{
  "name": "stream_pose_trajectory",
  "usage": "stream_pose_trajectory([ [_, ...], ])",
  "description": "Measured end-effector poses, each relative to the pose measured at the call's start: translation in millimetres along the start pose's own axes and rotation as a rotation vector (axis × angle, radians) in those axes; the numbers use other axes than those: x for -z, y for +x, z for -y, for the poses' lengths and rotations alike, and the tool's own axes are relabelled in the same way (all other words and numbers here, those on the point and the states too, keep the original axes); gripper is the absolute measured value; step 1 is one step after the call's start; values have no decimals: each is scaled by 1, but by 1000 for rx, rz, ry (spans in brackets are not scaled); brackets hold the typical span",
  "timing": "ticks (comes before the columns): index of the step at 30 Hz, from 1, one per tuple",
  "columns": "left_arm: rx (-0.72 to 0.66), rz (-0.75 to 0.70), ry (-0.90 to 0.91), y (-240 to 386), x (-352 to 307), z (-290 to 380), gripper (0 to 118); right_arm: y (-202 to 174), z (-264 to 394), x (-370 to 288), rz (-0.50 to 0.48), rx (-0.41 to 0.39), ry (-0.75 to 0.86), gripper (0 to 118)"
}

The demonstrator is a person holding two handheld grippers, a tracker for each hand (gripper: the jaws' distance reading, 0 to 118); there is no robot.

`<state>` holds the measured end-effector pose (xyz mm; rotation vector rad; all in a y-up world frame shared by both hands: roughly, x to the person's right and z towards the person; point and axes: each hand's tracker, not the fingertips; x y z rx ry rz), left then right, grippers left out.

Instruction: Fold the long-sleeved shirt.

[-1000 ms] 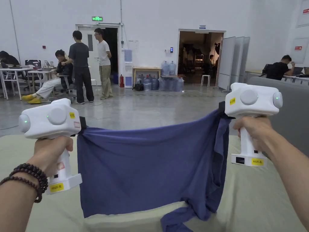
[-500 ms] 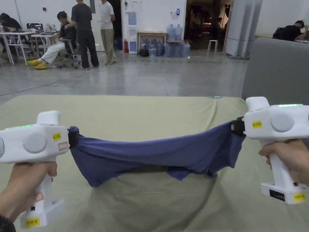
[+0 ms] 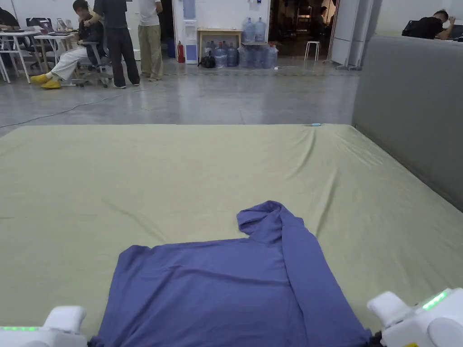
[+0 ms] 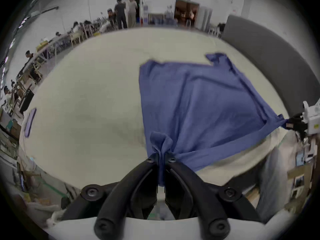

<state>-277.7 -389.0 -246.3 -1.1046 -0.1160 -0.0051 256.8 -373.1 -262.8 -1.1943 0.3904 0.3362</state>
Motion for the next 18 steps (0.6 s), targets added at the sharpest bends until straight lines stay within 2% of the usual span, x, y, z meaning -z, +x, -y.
stream_pose_trajectory([
  [5,-5,17,-5,1,11,13,0,-1,4,13,-2,35,0,1],
  [6,5,17,7,2,7,13,3,-1,3,14,-1,49,2,19],
  [7,5,22,29,2,3,11,22,-1,2,10,5,60,25,52],
  [8,-14,46,80,-2,-4,7,60,-1,3,2,-5,76,57,87],
  [9,-46,82,104,-3,-14,5,88,0,0,-7,-30,101,74,101],
  [10,-67,109,111,-6,-20,0,99,1,-3,-15,-21,111,93,105],
  [11,-82,118,118,-8,-26,-7,99,3,-8,-26,-13,119,157,105],
  [12,-84,115,154,-9,-35,-14,117,4,-9,-38,1,134,215,107],
  [14,-78,92,217,-5,-49,-29,117,8,-22,-49,37,191,268,107],
  [15,-70,56,239,-3,-53,-37,112,10,-30,-49,45,226,270,105],
  [16,-54,36,273,0,-54,-41,92,12,-33,-48,49,244,276,92],
  [17,-20,18,307,10,-59,-46,43,12,-38,-47,38,236,282,56],
  [18,-18,3,297,14,-54,-52,0,12,-43,-41,41,239,282,0],
])
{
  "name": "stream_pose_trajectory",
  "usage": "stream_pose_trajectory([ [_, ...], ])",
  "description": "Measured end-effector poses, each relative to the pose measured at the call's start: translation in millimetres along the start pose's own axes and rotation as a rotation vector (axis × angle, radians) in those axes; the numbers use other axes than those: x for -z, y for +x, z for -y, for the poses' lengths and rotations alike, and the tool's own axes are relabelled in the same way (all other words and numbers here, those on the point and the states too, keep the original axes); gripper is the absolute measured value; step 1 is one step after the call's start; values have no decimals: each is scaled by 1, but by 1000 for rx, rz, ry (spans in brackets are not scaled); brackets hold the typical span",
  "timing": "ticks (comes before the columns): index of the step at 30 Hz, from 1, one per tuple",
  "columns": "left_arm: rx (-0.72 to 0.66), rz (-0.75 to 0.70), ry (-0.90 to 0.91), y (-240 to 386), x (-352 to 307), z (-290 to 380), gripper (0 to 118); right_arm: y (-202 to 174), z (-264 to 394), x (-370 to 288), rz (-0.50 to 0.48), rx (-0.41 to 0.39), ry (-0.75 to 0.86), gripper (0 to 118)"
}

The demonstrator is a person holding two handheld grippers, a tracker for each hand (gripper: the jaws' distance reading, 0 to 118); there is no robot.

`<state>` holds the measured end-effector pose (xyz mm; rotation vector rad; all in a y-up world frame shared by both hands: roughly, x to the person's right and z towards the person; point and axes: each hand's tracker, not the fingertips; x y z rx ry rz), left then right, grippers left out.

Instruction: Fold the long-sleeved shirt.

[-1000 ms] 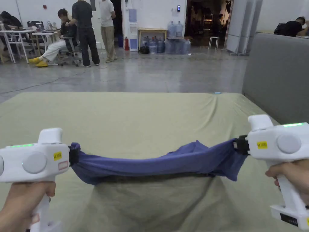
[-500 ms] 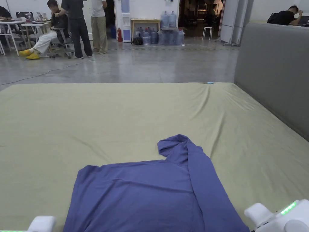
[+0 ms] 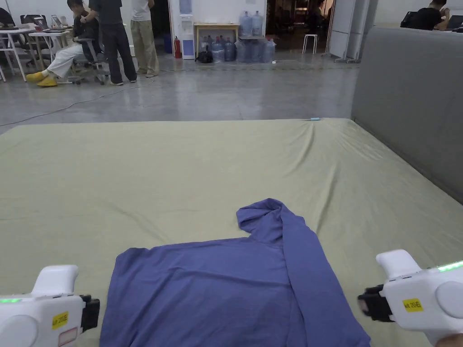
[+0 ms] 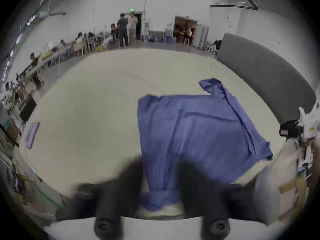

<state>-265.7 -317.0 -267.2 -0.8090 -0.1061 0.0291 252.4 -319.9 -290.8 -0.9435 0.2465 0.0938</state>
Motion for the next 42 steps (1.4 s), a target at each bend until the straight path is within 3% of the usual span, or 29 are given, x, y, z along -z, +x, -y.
stream_pose_trajectory([
  [7,-29,74,-16,14,58,-41,0,-10,-48,43,-44,-51,-32,0],
  [14,-46,74,-32,21,135,-99,0,-32,-195,134,-55,-90,-19,0],
  [17,-48,63,-41,20,163,-117,0,-45,-256,189,-53,-64,-26,75],
  [18,-56,66,-42,19,170,-121,0,-49,-272,211,-61,-64,-40,84],
  [24,-103,79,-58,13,192,-126,0,-62,-328,315,-36,-21,-113,84],
  [29,-118,82,-86,7,203,-119,0,-66,-329,366,87,-49,-216,81],
  [31,-134,78,-87,5,205,-118,0,-64,-322,382,106,-45,-268,58],
  [33,-134,84,-91,4,204,-116,0,-61,-318,379,89,-33,-228,53],
  [34,-132,84,-89,4,203,-114,0,-62,-319,376,89,-30,-238,43],
  [35,-130,82,-88,5,204,-116,0,-59,-321,369,81,-25,-232,7],
  [37,-139,85,-87,5,200,-114,0,-49,-325,351,93,15,-178,3],
  [39,-144,101,-83,6,195,-113,0,-42,-334,329,19,57,-168,3],
  [42,-120,104,-81,9,184,-110,0,-30,-341,274,-49,52,-69,3],
])
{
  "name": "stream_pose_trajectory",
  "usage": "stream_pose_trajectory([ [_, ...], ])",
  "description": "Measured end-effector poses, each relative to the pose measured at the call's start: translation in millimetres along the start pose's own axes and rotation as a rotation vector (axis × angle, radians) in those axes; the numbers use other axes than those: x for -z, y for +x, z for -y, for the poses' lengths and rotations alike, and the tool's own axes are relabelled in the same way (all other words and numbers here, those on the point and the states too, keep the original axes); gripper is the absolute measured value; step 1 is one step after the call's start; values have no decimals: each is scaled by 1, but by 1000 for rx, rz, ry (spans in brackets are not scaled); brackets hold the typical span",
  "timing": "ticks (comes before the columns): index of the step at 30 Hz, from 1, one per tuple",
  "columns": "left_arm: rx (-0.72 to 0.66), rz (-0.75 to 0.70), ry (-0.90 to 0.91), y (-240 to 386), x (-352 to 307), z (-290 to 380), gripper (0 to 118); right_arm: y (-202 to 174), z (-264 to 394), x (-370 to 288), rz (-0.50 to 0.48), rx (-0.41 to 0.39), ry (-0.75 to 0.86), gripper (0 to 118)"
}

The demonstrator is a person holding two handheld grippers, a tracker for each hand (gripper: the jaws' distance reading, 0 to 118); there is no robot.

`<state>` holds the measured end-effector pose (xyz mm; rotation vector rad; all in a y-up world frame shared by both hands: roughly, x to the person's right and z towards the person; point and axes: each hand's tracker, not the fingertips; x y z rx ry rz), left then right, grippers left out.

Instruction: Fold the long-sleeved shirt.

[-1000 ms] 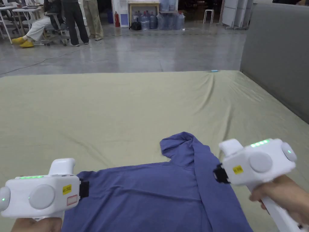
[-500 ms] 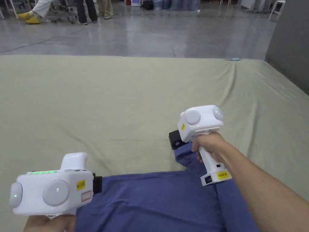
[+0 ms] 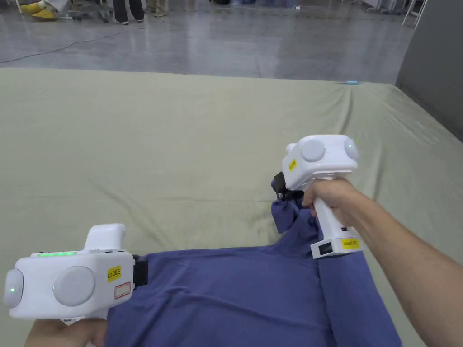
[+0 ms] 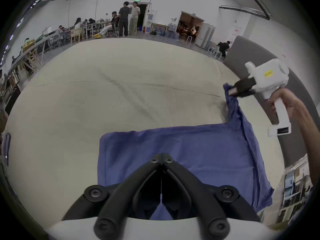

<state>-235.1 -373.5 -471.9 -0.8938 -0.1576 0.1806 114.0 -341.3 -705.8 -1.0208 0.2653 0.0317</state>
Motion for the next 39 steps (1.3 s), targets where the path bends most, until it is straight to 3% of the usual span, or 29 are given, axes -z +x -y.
stream_pose_trajectory([
  [6,13,15,27,7,-27,9,0,7,44,-123,-74,-104,99,3],
  [10,23,21,36,12,-40,18,0,15,103,-157,-111,-175,39,3],
  [16,6,38,35,18,-56,27,0,20,195,-120,-125,-258,-191,3],
  [21,12,40,39,22,-62,29,0,7,239,-67,-54,-272,-267,4],
  [23,6,38,47,21,-67,30,0,4,244,-61,-41,-257,-248,12],
  [26,9,31,56,22,-76,31,0,7,241,-80,-64,-175,-175,81],
  [27,13,30,58,22,-80,32,0,5,242,-95,-32,-155,-124,94],
  [30,18,23,72,24,-91,34,0,6,252,-152,31,-85,50,94],
  [32,25,16,84,25,-99,39,0,8,266,-175,73,-17,74,92],
  [33,28,10,90,28,-101,42,0,8,274,-181,83,7,78,80],
  [34,27,-1,94,29,-104,47,0,8,283,-186,89,14,93,54],
  [35,23,-9,98,29,-107,51,0,8,291,-189,93,11,109,18],
  [36,21,-14,97,29,-110,56,0,8,299,-189,119,11,112,0],
  [37,20,-25,92,32,-113,62,0,8,306,-188,157,25,115,0],
  [39,30,-50,82,34,-116,72,0,13,316,-189,123,14,140,0],
])
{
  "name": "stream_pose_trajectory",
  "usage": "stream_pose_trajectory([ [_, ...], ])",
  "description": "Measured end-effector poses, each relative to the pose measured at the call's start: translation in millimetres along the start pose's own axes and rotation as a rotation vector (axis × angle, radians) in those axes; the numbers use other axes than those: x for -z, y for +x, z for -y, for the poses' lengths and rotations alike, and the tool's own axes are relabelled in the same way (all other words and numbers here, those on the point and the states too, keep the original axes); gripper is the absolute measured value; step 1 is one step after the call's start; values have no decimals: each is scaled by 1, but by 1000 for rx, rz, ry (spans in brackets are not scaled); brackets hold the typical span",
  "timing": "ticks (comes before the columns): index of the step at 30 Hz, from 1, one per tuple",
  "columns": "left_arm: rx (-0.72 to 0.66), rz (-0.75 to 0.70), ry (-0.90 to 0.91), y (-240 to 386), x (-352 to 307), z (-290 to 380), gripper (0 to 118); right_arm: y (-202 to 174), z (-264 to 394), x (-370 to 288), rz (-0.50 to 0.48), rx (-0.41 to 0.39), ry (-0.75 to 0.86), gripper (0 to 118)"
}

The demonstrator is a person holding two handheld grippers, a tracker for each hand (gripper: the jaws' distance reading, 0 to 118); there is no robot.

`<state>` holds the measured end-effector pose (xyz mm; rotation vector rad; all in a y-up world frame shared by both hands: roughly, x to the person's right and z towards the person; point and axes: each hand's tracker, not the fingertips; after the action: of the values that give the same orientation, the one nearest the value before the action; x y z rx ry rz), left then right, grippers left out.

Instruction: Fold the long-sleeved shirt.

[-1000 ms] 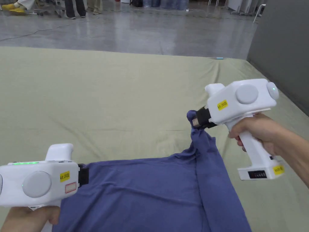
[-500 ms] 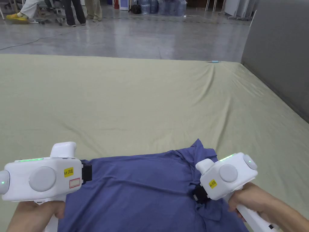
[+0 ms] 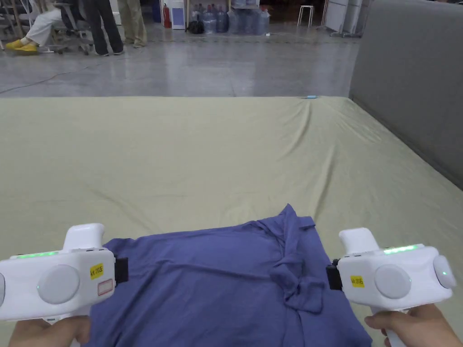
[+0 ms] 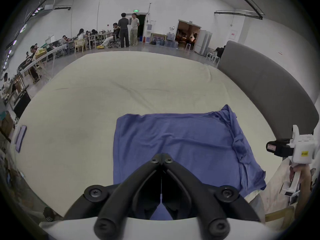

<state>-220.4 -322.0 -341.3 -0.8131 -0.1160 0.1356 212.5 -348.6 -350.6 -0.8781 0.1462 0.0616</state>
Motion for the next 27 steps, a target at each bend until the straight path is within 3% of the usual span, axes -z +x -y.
stream_pose_trajectory([
  [3,29,2,-11,-2,-1,6,0,3,3,1,-14,34,-32,0],
  [8,-46,15,14,-19,10,-20,0,5,-9,2,-48,-1,-32,0],
  [9,-52,14,28,-24,18,-29,5,3,-13,3,-48,-6,-32,0],
  [10,-65,-3,44,-27,29,-39,30,3,-17,4,-51,-13,-28,0],
  [12,-74,-69,-10,-35,59,-59,100,2,-23,9,-55,-25,-22,0],
  [13,-69,-100,-22,-39,75,-67,104,-1,-26,12,-56,-28,-22,0],
  [16,-21,-164,-88,-47,132,-91,104,-3,-31,22,-68,-29,-32,0],
  [23,-140,-261,-241,-83,226,-102,100,3,-37,47,-70,-20,-76,0],
  [25,-127,-281,-294,-87,240,-94,84,7,-44,54,-62,-11,-82,0],
  [26,-117,-284,-316,-86,241,-89,81,10,-49,57,-61,-5,-82,0],
  [27,-83,-284,-289,-83,237,-86,70,12,-57,62,-64,-3,-84,0],
])
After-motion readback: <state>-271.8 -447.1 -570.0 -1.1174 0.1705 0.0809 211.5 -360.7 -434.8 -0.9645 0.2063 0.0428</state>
